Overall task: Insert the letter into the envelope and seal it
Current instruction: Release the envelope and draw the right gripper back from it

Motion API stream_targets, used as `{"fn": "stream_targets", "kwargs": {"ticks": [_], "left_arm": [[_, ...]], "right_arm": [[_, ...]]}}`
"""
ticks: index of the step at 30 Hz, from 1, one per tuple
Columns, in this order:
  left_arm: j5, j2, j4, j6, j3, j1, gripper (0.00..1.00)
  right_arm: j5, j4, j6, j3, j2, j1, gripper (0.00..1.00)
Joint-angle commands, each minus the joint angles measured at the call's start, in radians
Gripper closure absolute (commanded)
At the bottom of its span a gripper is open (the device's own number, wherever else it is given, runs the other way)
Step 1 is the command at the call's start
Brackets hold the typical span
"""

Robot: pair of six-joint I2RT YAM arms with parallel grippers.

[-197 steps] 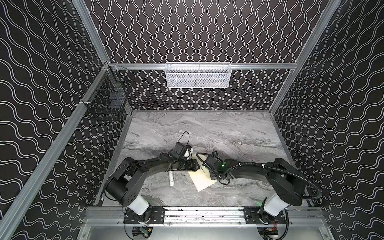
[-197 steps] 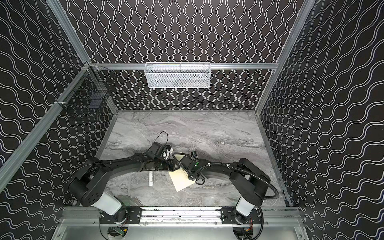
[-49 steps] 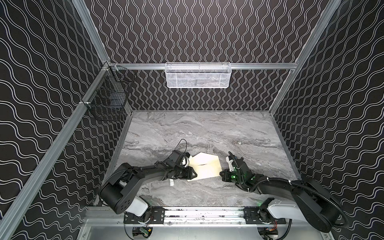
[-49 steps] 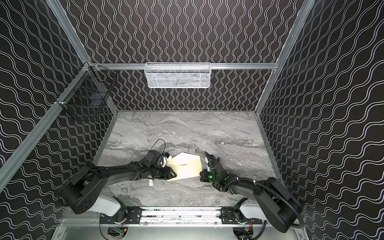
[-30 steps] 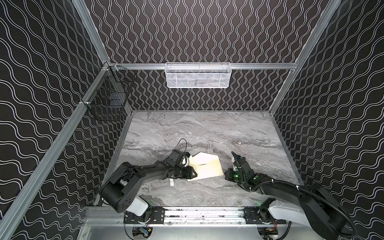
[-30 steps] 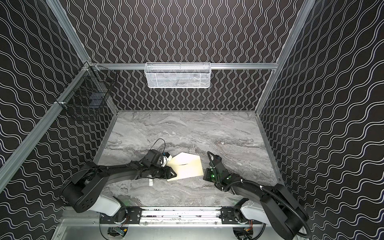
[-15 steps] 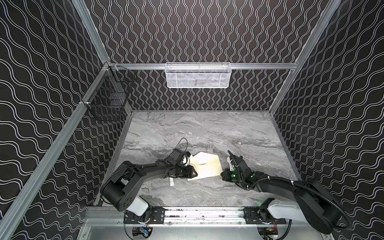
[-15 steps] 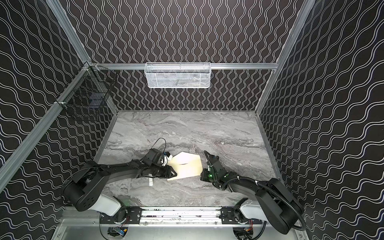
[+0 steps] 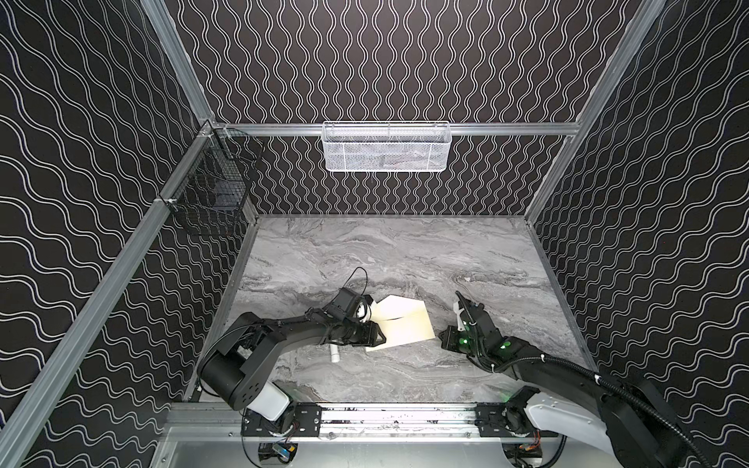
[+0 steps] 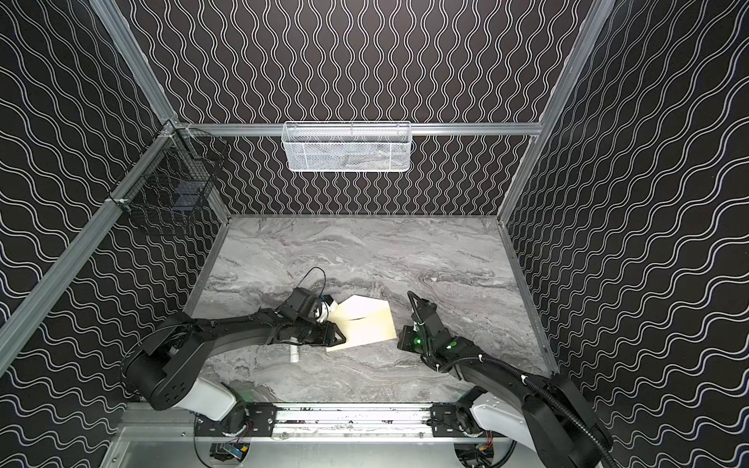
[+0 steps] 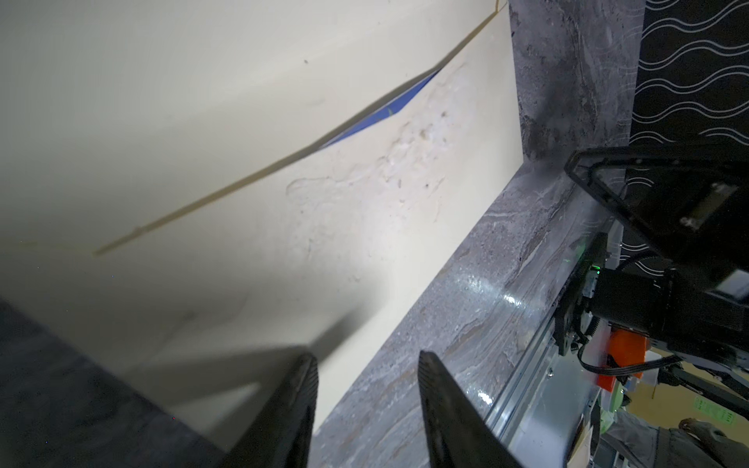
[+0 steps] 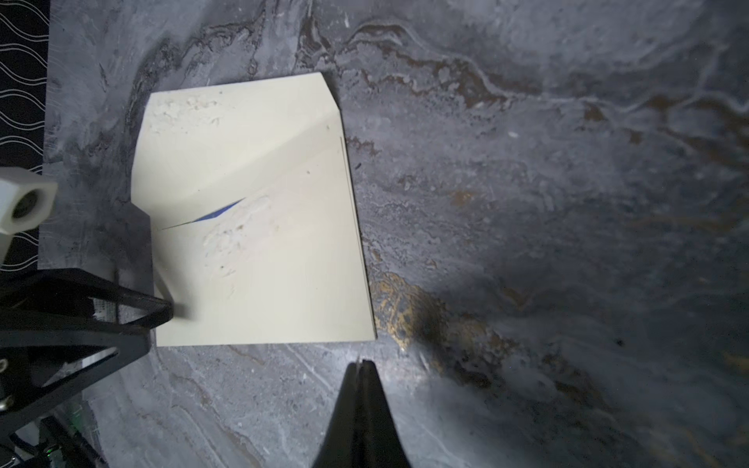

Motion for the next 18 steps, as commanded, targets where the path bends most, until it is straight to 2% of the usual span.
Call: {"fn": "stream_targets", "kwargs": {"ticks": [1,6,14,18], "left_arm": [[-0.112,0.014,-0.071,0.025,0.025,0.001,0.51],[-0.116,0.014,-0.096,0.038,0.069,0.002,0.46],[-0.140,-0.056,-0.140,0.031,0.083,0.000,0.30],[-0.182,-0.113,-0.188,0.025,0.106,-0.001,0.23]], "right_arm": [[0.008,0.006,-0.057,0.034,0.039,0.001,0.89],[-0.042,0.040,-0.084,0.062,0.121,0.001,0.83],[-0.080,0.079,-0.085,0.050,0.153,0.000,0.78],[-0.085,0.059,-0.099,0.060,0.131,0.000,0.69]]}}
